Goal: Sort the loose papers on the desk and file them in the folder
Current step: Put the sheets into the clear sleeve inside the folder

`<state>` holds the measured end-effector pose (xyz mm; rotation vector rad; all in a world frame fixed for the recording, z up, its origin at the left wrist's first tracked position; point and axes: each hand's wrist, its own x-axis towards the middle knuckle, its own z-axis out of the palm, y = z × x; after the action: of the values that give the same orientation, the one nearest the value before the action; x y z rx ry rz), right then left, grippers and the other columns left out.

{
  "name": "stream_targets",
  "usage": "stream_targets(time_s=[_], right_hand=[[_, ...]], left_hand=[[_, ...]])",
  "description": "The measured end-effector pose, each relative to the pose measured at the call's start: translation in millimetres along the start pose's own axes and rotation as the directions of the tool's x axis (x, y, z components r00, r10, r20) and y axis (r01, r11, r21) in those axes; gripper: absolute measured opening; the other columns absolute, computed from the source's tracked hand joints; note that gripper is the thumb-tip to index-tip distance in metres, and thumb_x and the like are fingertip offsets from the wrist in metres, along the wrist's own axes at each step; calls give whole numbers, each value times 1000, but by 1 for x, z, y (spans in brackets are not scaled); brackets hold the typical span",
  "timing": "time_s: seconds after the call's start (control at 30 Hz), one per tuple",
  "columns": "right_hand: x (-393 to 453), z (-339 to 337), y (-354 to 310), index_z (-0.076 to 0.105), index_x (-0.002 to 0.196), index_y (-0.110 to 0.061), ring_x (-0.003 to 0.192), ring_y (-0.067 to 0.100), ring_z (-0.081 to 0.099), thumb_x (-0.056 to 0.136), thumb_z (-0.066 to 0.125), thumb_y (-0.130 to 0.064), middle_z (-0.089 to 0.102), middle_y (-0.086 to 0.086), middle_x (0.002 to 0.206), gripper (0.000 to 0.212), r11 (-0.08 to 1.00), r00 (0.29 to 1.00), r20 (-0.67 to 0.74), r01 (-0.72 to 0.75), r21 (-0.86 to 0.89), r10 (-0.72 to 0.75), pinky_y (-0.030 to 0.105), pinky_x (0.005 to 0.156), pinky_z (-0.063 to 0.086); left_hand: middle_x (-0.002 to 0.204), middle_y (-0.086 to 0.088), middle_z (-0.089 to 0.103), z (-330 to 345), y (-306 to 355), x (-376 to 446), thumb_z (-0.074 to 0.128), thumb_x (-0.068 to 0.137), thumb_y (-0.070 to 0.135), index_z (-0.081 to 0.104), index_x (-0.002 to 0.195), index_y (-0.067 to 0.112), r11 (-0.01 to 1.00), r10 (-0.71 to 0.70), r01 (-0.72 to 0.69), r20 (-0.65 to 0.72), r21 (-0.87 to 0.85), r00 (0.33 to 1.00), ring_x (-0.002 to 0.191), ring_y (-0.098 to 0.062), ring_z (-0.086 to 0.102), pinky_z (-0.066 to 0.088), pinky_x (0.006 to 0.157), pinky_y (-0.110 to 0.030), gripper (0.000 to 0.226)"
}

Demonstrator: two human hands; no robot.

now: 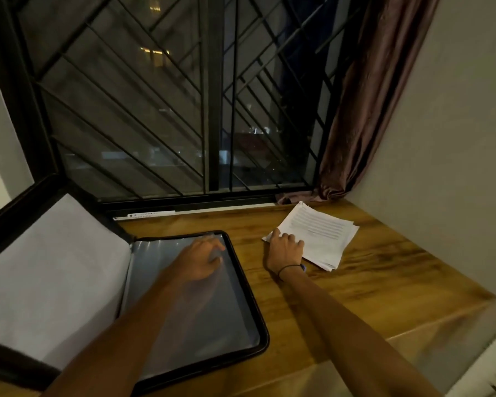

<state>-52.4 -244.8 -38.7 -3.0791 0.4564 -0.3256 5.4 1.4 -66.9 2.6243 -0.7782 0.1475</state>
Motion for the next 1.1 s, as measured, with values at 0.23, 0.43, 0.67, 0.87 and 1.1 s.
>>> stream_targets(time_s=[0.23,0.43,0.67,0.87,1.1], right_hand=[[-10,-11,-12,57,135,-17,127,33,50,89,70,-24,60,10,131,48,991,995,-69,64,-122,-73,56,104,36],[-20,-23,-32,64,120,-20,114,31,57,85,70,-15,66,7,117,35,993,986,-123,103,-60,-110,50,95,41],[-32,-38,-53,62,121,-22,114,29,58,90,68,-22,65,6,117,31,989,987,-102,116,-92,-125,47,95,43],[-35,-38,-57,63,113,-20,109,31,63,96,65,-37,66,8,114,24,976,970,-108,217,0,-216,42,91,47],[-24,-32,-38,67,97,-18,106,30,61,85,36,-88,68,9,110,76,947,987,0,156,281,-162,51,94,49]], left_hand=[[130,7,64,-3,-1,-4,60,94,37,68,120,28,984,-13,3,-57,-180,998,128,-13,55,46,108,-39,28],[109,7,70,-6,5,-9,56,103,33,70,104,25,918,-63,28,-75,-396,995,104,-6,65,51,92,-31,15],[117,1,70,-8,10,-11,47,107,40,69,115,24,814,-193,125,-60,-568,979,111,-12,64,49,103,-35,29],[113,-2,72,-6,16,-6,42,108,41,73,105,27,740,-248,145,-65,-657,967,111,-15,65,46,99,-29,34],[96,4,72,-6,40,2,42,93,75,70,86,37,737,-194,137,-12,-662,981,97,-16,67,50,90,-35,48]])
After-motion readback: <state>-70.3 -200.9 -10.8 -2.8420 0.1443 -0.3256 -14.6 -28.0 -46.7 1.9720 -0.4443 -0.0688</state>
